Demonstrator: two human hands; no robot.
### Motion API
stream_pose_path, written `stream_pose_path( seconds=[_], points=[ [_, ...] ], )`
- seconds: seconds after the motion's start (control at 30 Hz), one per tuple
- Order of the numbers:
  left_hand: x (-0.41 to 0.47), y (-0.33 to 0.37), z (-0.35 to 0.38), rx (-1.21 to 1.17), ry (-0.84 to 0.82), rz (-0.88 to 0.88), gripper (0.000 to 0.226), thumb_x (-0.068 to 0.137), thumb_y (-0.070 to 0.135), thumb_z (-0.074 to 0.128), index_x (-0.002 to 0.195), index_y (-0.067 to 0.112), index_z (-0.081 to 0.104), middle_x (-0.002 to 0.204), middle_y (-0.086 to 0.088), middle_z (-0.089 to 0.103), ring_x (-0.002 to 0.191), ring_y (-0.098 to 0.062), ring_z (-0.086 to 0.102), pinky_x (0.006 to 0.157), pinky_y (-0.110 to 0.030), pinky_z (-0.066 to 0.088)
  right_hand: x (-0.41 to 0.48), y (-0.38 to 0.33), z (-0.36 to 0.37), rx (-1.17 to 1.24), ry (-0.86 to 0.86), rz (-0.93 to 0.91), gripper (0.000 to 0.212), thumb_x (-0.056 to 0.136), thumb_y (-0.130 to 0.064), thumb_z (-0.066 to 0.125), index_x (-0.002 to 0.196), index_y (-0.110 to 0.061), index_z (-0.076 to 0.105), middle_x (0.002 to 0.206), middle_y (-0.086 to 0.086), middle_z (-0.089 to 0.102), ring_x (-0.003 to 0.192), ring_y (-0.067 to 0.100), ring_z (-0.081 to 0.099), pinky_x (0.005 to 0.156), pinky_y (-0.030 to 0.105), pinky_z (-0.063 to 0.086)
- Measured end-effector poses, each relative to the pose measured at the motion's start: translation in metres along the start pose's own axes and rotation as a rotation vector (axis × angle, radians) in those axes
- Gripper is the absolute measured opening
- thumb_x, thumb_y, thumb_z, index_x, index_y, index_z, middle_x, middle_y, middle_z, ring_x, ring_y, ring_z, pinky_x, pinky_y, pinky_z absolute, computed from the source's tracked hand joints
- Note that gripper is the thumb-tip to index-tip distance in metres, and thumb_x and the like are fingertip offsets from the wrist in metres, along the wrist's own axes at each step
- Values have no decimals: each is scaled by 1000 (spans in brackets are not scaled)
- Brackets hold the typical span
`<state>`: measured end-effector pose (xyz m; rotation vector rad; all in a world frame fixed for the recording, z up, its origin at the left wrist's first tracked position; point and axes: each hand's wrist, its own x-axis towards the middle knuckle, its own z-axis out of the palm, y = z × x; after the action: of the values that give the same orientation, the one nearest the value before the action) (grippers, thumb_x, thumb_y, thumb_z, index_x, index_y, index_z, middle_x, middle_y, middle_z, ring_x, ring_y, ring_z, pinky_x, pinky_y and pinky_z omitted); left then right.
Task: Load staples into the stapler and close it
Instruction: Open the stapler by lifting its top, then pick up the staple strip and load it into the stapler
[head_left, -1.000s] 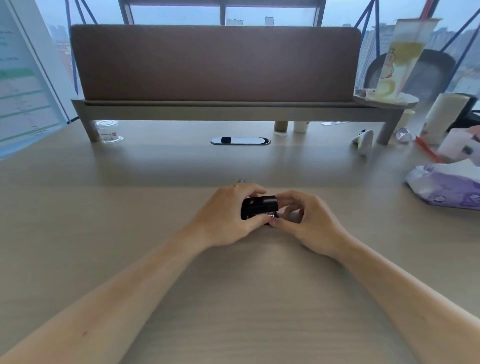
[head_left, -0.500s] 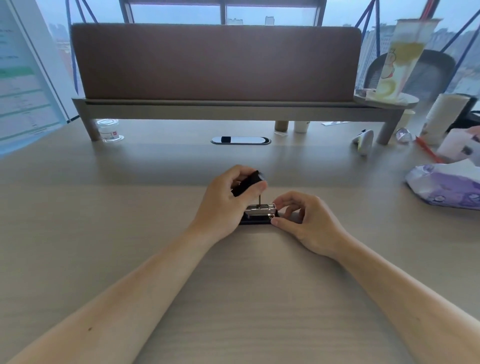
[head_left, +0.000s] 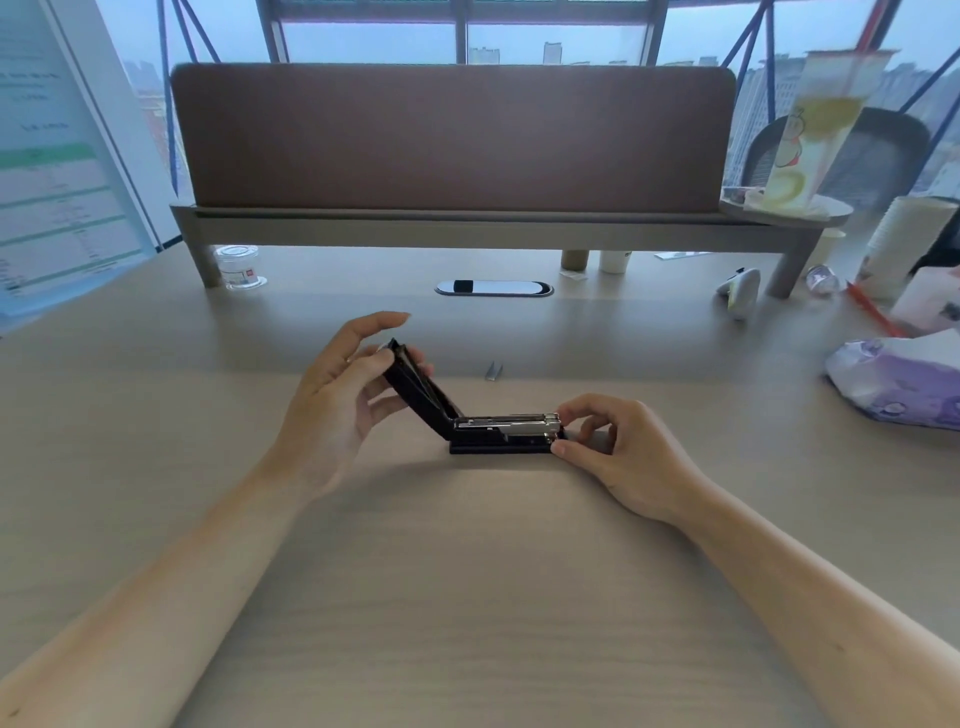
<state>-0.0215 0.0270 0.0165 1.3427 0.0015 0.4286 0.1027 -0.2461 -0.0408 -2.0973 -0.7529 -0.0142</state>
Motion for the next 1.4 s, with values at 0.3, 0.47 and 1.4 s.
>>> stream_pose_path(
  seconds=[0.3,0.47,1.4],
  points=[
    [8,30,-22,1365,-172,298,28,89,11,62,106,29,74,106,13,70,101,-10,62,95,-31,48,1,1,1,-11,0,-3,19,85,-25,83,99,-35,76,71,-8,61,50,-2,49,65,22,39],
    [15,17,3,1565,-369,157,32,91,36,66,122,36,70,117,10,71,105,-20,66,89,-37,54,-1,-4,0,-35,4,1,19,85,-25,84,96,-39,75,69,-9,59,49,-1,51,63,19,39],
    [100,-28,65,1305,-130,-100,36,82,40,78,109,16,73,112,-4,73,108,-26,67,87,-34,51,2,-8,-5,106,71,100,15,100,-21,63,98,-28,76,71,-6,73,67,7,63,71,27,44]
  ],
)
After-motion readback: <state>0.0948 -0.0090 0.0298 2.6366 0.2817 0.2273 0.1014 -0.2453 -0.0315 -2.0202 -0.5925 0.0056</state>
